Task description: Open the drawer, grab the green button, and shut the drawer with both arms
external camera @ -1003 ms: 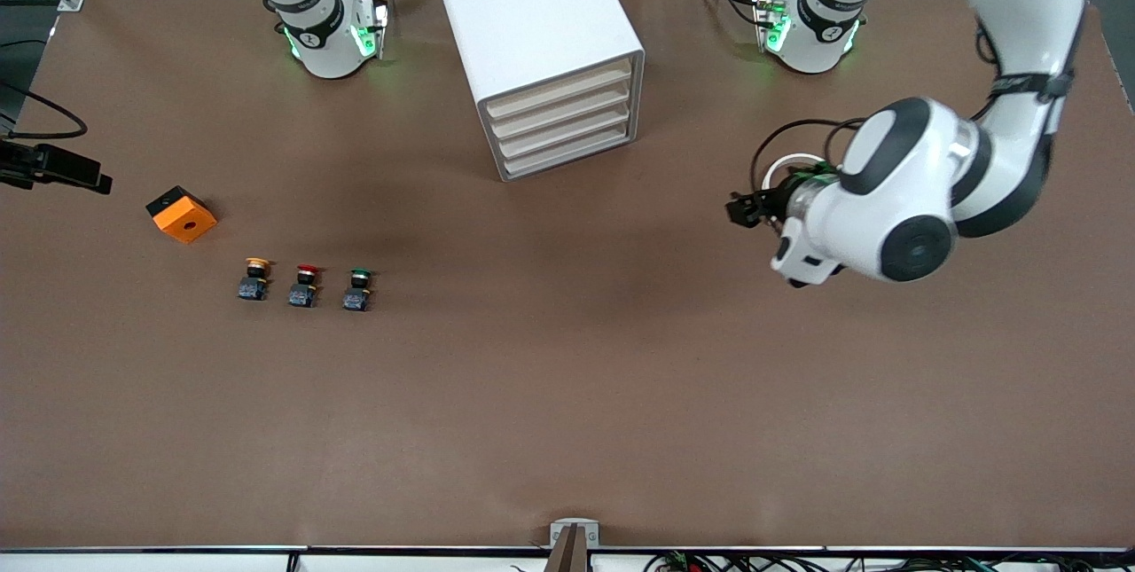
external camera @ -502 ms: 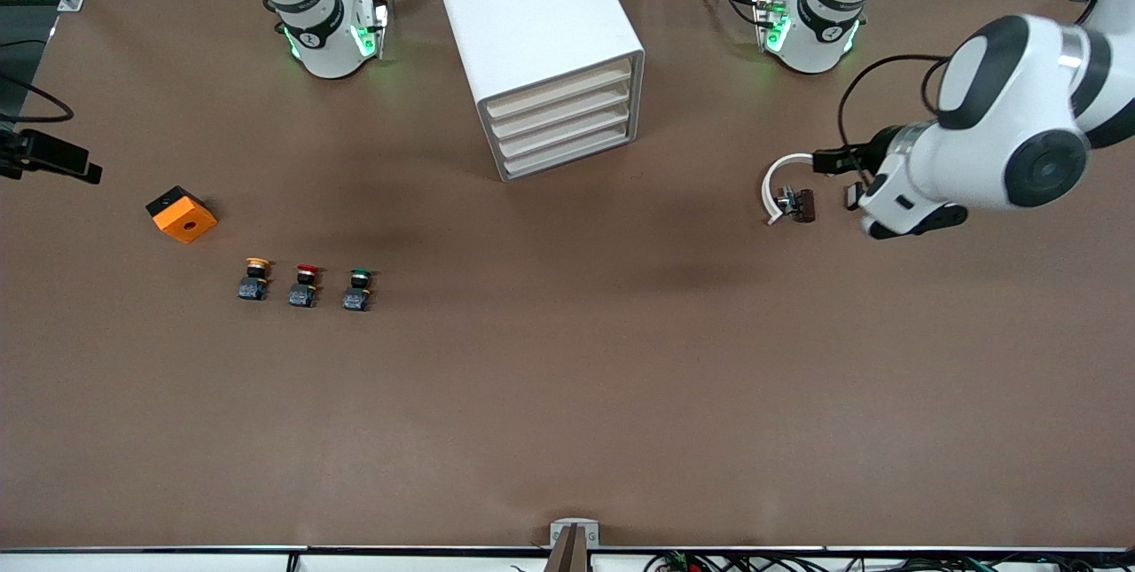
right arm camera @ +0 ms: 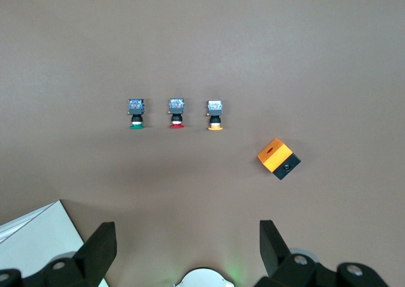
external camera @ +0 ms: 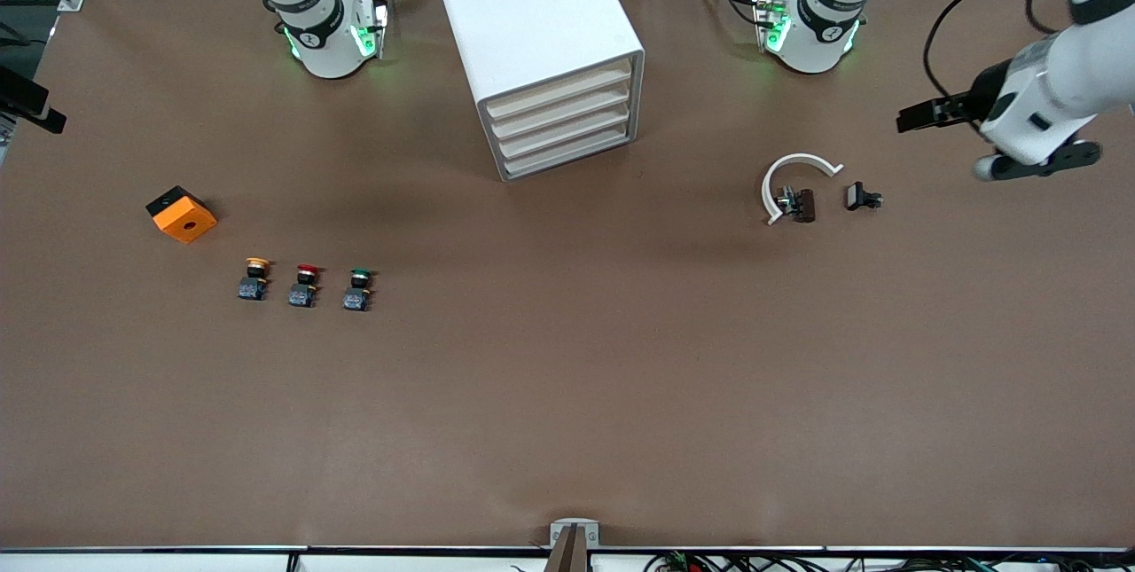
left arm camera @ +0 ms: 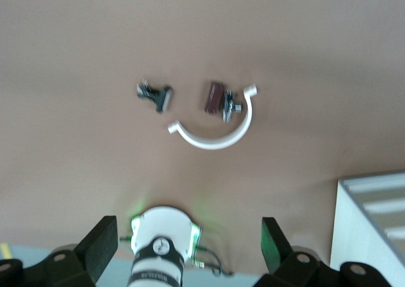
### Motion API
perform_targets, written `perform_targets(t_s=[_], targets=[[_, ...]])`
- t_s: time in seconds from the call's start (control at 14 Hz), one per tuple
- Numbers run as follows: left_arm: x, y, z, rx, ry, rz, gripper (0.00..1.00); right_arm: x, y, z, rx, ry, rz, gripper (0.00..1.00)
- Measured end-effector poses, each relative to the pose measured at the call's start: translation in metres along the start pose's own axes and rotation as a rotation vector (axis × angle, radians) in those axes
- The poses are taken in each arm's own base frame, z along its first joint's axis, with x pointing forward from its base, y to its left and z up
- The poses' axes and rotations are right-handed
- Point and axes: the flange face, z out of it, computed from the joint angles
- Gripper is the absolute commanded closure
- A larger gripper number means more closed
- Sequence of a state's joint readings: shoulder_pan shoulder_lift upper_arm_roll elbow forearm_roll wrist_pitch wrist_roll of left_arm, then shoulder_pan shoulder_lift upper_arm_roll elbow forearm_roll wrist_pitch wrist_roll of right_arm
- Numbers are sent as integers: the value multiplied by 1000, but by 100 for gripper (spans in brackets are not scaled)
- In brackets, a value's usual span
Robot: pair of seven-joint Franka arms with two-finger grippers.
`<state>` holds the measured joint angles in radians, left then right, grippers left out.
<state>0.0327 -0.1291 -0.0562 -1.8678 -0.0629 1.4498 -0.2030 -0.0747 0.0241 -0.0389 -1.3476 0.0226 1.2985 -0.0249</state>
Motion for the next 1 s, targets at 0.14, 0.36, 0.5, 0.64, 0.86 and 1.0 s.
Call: perform_targets(t_s=[0.14, 0.36, 0.5, 0.64, 0.86, 1.0], targets=[[-8, -6, -19, -5, 84, -4, 0, -6, -2, 7, 2, -8, -3, 0], [-18, -11, -40, -19, 161, -11, 0, -14, -4, 10, 3, -1, -8, 0], [-21, -17, -56, -28, 200, -21, 0, -16, -5, 11, 4, 2, -11, 0], [-25, -17, -76, -37, 244, -21, 0, -15, -6, 14, 4, 3, -12, 0], [-33, -16, -96, -41, 270, -17, 0, -14, -1, 19, 7, 8, -4, 0], [-38, -17, -99, -33, 245, 8, 0, -17, 2, 21, 9, 19, 1, 0]])
